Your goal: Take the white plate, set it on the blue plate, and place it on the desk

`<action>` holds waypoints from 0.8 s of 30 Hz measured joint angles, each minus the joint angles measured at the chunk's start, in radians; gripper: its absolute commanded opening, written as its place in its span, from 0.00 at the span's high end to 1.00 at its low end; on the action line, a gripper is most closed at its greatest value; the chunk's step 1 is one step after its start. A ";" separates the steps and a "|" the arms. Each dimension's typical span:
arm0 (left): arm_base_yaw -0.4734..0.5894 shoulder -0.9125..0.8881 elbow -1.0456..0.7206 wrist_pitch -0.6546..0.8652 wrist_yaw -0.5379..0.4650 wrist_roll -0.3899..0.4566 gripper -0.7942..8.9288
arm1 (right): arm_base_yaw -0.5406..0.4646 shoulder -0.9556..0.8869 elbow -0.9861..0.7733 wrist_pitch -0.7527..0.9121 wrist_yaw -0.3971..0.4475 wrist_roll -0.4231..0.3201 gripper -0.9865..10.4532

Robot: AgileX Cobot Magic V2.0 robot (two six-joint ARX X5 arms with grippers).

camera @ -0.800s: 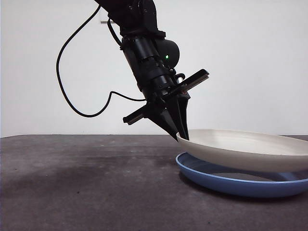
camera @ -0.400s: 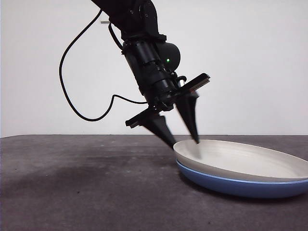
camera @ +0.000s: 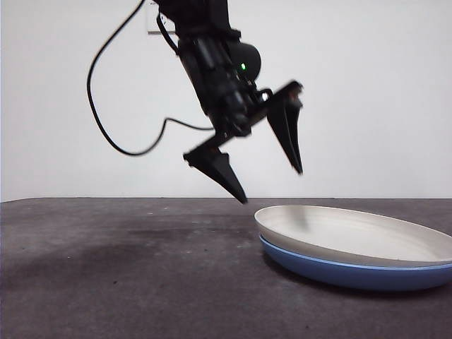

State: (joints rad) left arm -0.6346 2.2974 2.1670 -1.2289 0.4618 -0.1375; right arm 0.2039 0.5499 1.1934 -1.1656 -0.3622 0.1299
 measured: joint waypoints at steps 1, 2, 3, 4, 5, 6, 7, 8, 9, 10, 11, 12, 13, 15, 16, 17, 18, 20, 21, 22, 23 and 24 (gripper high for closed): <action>0.005 0.000 0.029 -0.042 0.000 0.013 0.27 | 0.000 0.000 0.000 0.000 0.000 0.000 0.41; 0.008 0.000 0.051 -0.074 0.000 0.026 0.25 | 0.000 0.000 0.000 0.000 0.000 0.000 0.41; 0.010 0.000 0.074 -0.105 0.000 0.038 0.24 | 0.000 0.000 0.000 0.000 0.000 0.000 0.41; 0.011 0.000 0.101 -0.143 0.000 0.051 0.24 | 0.000 0.000 0.000 0.000 0.000 0.000 0.41; 0.011 0.000 0.124 -0.176 0.000 0.063 0.24 | 0.000 0.000 0.000 0.000 0.000 0.000 0.41; 0.011 -0.003 0.131 -0.186 0.001 0.072 0.24 | 0.000 0.000 0.000 0.000 0.001 0.000 0.41; 0.010 -0.013 0.131 -0.189 0.001 0.079 0.24 | 0.000 0.000 0.000 0.000 0.007 0.001 0.41; 0.010 -0.018 0.131 -0.189 0.001 0.084 0.24 | 0.000 0.000 0.000 0.000 0.018 0.002 0.41; 0.010 -0.028 0.131 -0.190 0.000 0.089 0.24 | 0.000 0.000 0.000 0.000 0.027 0.005 0.41; 0.011 -0.043 0.130 -0.190 0.000 0.092 0.24 | 0.000 0.000 0.000 -0.001 0.044 0.008 0.41; 0.011 -0.063 0.130 -0.190 0.000 0.095 0.24 | 0.000 0.000 0.000 -0.004 0.054 0.010 0.41; 0.010 -0.087 0.129 -0.190 0.000 0.097 0.24 | 0.000 0.000 0.000 -0.008 0.057 0.014 0.41; 0.010 -0.129 0.129 -0.190 0.000 0.101 0.24 | 0.000 0.000 0.000 -0.019 0.071 0.018 0.41; 0.008 -0.208 0.129 -0.190 0.000 0.109 0.24 | 0.000 0.000 0.000 -0.039 0.079 0.024 0.41; 0.008 -0.257 0.129 -0.190 0.000 0.115 0.24 | 0.000 0.001 0.000 -0.051 0.082 0.025 0.41; 0.007 -0.305 0.128 -0.190 0.000 0.123 0.24 | 0.000 0.002 0.000 -0.061 0.090 0.027 0.41; 0.006 -0.349 0.124 -0.190 0.000 0.128 0.24 | 0.000 0.003 0.000 -0.069 0.097 0.028 0.41; 0.006 -0.443 0.100 -0.189 0.001 0.142 0.24 | 0.000 0.008 0.000 -0.084 0.111 0.029 0.41; 0.006 -0.480 0.087 -0.189 0.001 0.151 0.24 | 0.000 0.009 0.000 -0.087 0.121 0.032 0.41; 0.006 -0.527 0.061 -0.189 0.001 0.161 0.24 | 0.000 0.011 0.000 -0.088 0.125 0.033 0.41; 0.006 -0.561 0.037 -0.189 0.001 0.170 0.24 | 0.000 0.011 0.000 -0.088 0.127 0.034 0.41; 0.006 -0.593 0.011 -0.189 0.001 0.178 0.24 | 0.000 0.011 0.000 -0.088 0.128 0.035 0.41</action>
State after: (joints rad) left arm -0.6285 1.7046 2.1784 -1.4181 0.4625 0.0402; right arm 0.2039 0.5606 1.1934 -1.2533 -0.2344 0.1654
